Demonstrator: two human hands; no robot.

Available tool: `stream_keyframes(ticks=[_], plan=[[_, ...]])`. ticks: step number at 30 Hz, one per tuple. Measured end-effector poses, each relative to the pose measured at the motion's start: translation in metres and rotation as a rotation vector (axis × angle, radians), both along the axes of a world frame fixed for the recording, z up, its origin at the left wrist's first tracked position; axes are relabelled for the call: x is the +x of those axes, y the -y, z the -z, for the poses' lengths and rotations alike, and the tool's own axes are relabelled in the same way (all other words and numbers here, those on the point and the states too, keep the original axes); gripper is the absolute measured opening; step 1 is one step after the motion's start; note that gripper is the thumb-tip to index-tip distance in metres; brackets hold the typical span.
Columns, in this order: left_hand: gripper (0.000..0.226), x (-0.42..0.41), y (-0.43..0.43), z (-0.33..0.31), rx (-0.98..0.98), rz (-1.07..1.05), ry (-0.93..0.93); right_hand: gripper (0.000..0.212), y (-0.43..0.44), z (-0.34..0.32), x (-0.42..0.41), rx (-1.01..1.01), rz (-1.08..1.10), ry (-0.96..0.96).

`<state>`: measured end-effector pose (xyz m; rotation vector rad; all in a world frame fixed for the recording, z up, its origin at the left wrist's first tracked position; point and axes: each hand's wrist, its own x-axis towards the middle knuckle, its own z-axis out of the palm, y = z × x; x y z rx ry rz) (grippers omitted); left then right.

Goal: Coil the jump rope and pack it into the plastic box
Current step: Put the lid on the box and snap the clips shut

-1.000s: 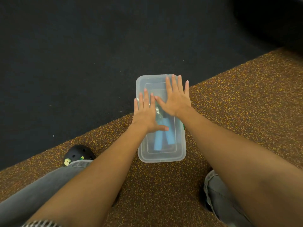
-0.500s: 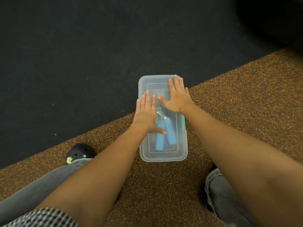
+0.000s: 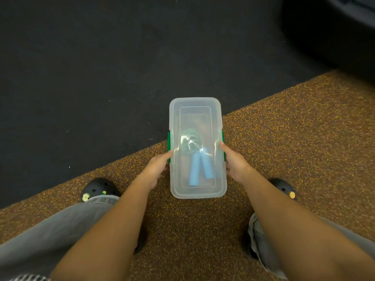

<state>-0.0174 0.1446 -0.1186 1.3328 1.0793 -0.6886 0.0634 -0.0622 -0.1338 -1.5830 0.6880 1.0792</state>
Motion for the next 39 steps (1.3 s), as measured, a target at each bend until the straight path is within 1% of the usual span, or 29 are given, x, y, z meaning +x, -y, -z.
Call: stream_keyframes(ticks=[1, 3, 5, 8, 10, 12, 15, 17, 19, 20, 23, 24, 28, 31, 35, 39], plan=[[0.060, 0.001, -0.002, 0.000, -0.011, -0.025, 0.014, 0.041, 0.000, 0.000, 0.002, -0.007, 0.006, 0.003], [0.057, 0.002, -0.005, -0.002, -0.009, -0.050, 0.034, 0.049, -0.001, -0.004, 0.006, -0.044, -0.013, 0.009], [0.051, 0.001, -0.008, -0.002, -0.003, -0.055, 0.037, 0.052, -0.001, -0.009, 0.009, -0.075, -0.050, 0.016], [0.046, 0.001, -0.011, -0.002, -0.007, -0.124, 0.048, 0.048, 0.002, -0.018, 0.013, -0.120, -0.105, 0.022], [0.042, 0.004, -0.010, -0.002, -0.043, -0.199, 0.061, 0.042, 0.004, -0.019, 0.016, -0.086, -0.069, 0.021], [0.036, 0.006, -0.008, -0.004, -0.105, -0.289, 0.084, 0.036, 0.005, -0.021, 0.018, -0.022, 0.024, 0.010], [0.035, 0.010, -0.006, -0.003, -0.142, -0.362, 0.122, 0.034, 0.004, -0.026, 0.024, 0.007, 0.077, 0.011], [0.040, 0.013, -0.005, -0.003, -0.110, -0.355, 0.147, 0.029, 0.003, -0.026, 0.027, -0.007, 0.056, 0.010], [0.042, 0.016, -0.005, -0.002, -0.071, -0.304, 0.169, 0.018, 0.001, -0.026, 0.029, -0.024, 0.065, -0.007], [0.042, 0.016, -0.006, -0.003, -0.059, -0.268, 0.176, 0.016, 0.001, -0.027, 0.030, -0.031, 0.070, -0.011], [0.042, 0.018, -0.010, -0.001, -0.031, -0.189, 0.179, 0.034, 0.001, -0.029, 0.033, -0.021, 0.045, -0.003], [0.043, 0.019, -0.011, -0.001, -0.017, -0.175, 0.174, 0.037, 0.002, -0.031, 0.034, -0.017, 0.027, -0.005], [0.044, 0.024, -0.012, -0.001, 0.004, -0.160, 0.147, 0.040, 0.005, -0.030, 0.036, 0.020, 0.011, -0.034], [0.040, 0.025, -0.011, -0.003, 0.000, -0.150, 0.132, 0.042, 0.007, -0.027, 0.036, 0.034, 0.019, -0.041], [0.038, 0.028, -0.010, -0.003, 0.013, -0.150, 0.117, 0.039, 0.003, -0.028, 0.038, -0.018, -0.047, -0.004], [0.035, 0.031, 0.000, -0.001, 0.092, -0.190, 0.130, 0.044, -0.006, -0.027, 0.038, -0.108, -0.126, 0.071]])
